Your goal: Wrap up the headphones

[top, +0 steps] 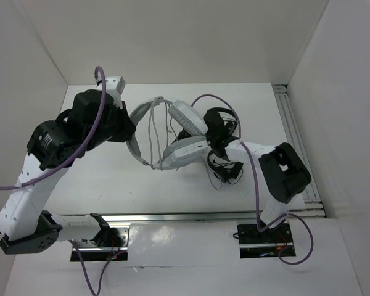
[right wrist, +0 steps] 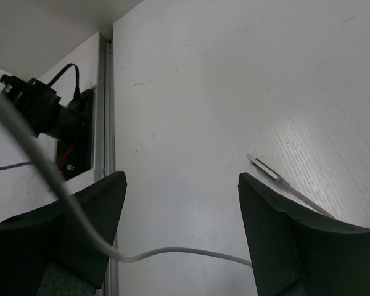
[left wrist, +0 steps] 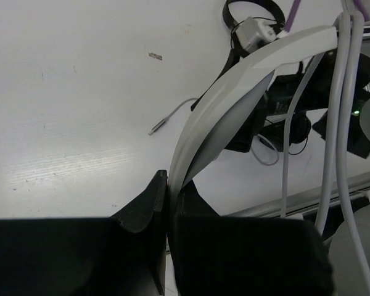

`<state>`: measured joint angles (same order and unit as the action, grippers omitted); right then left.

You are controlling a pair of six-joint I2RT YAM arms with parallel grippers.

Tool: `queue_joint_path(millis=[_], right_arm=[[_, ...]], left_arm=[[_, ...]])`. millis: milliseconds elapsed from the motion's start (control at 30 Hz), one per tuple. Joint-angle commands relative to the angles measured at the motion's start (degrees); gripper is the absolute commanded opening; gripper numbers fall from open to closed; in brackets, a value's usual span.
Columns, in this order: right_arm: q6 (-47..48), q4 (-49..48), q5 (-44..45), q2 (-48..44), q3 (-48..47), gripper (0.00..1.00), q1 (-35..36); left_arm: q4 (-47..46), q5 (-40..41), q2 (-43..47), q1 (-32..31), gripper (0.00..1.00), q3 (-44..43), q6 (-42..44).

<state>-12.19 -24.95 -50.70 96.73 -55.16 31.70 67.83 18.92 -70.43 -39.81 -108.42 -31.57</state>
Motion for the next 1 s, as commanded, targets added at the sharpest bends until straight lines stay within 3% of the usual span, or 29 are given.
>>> queue_joint_path(millis=[0,133,200,233,267,400,467,767,867,967], right_arm=[[-3.9,-10.6,1.0,4.1,-1.2,0.80,1.2],[-6.6,-19.1,2.4,6.4,1.5,0.70,3.2],[-7.3,-20.9,2.4,8.2,2.3,0.46,4.8],[-7.8,-21.6,3.5,8.7,2.3,0.28,4.8],[-7.9,-21.6,4.2,9.3,2.3,0.20,5.4],[-7.9,-21.6,6.5,10.4,3.1,0.15,7.3],[-7.3,-22.2,10.0,10.4,3.9,0.02,9.0],[3.0,-6.9,25.5,-4.7,9.5,0.00,22.8],[7.5,1.2,37.6,-12.3,10.2,0.00,28.6],[11.7,11.6,47.2,-17.8,7.1,0.00,33.7]], left_arm=[[-5.7,-0.6,0.6,1.4,0.00,-4.9,-5.1],[-7.4,-0.6,0.6,5.3,0.00,-5.4,-6.4],[-7.9,-2.0,0.6,8.1,0.00,-5.4,-6.9],[-8.7,-2.0,0.6,9.6,0.00,-5.4,-7.5],[-9.3,-2.0,0.0,10.4,0.00,-5.4,-8.5],[-11.7,-2.7,-1.6,16.1,0.00,-5.9,-9.8],[-12.8,-4.8,-4.4,20.4,0.00,-7.3,-11.0],[-14.9,-4.0,-18.6,30.3,0.00,-12.8,-9.0],[-13.7,0.1,-22.2,32.8,0.00,-12.8,-7.5],[-13.2,3.7,-23.3,34.4,0.00,-6.9,-6.2]])
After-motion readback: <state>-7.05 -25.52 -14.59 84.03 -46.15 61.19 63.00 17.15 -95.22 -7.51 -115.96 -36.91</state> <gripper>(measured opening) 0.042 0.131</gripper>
